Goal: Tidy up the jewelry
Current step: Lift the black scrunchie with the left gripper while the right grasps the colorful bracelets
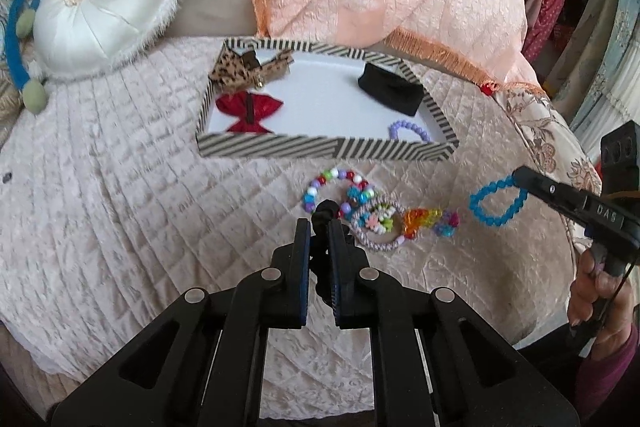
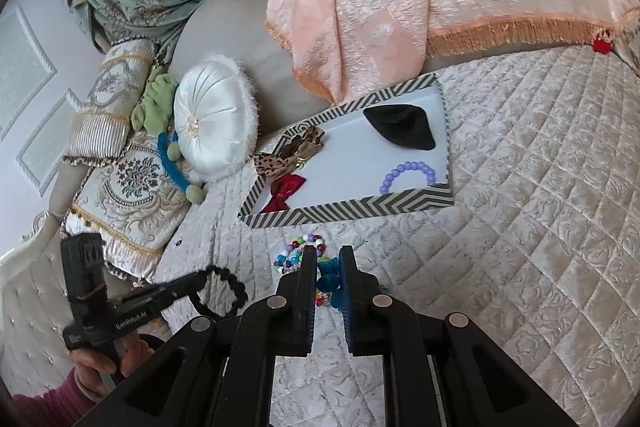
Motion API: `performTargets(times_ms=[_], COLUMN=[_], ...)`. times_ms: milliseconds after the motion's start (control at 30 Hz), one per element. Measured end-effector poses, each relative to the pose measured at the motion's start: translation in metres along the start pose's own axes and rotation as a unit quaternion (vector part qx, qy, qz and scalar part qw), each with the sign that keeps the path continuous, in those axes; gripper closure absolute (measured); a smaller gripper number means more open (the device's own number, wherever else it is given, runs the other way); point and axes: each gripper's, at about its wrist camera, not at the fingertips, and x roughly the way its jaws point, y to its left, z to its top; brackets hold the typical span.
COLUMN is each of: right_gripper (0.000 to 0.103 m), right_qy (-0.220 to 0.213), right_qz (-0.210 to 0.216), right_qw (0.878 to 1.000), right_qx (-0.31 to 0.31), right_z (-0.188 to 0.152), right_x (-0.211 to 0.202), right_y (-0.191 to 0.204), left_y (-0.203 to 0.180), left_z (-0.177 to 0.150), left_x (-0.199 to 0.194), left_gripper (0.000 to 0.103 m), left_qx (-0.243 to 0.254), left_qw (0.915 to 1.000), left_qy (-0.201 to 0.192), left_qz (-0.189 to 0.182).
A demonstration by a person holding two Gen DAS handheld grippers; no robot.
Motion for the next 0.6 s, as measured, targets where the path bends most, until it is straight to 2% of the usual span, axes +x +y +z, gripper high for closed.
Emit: performTargets(times_ms=[600], right_gripper=[0.093], right_qy=[0.014], right_qz=[0.0], right_qw=[1.0], right_qx=[-0.022], right_z=[0.007], right_x=[0.014], right_y=[0.013], left_y=[0.001], left_z=[0.028], left_x=[-0.001], left_gripper=[0.096], left_qx=[0.014], left_qw=[0.9989], left_qy=[-0.021], left_qz=[0.04])
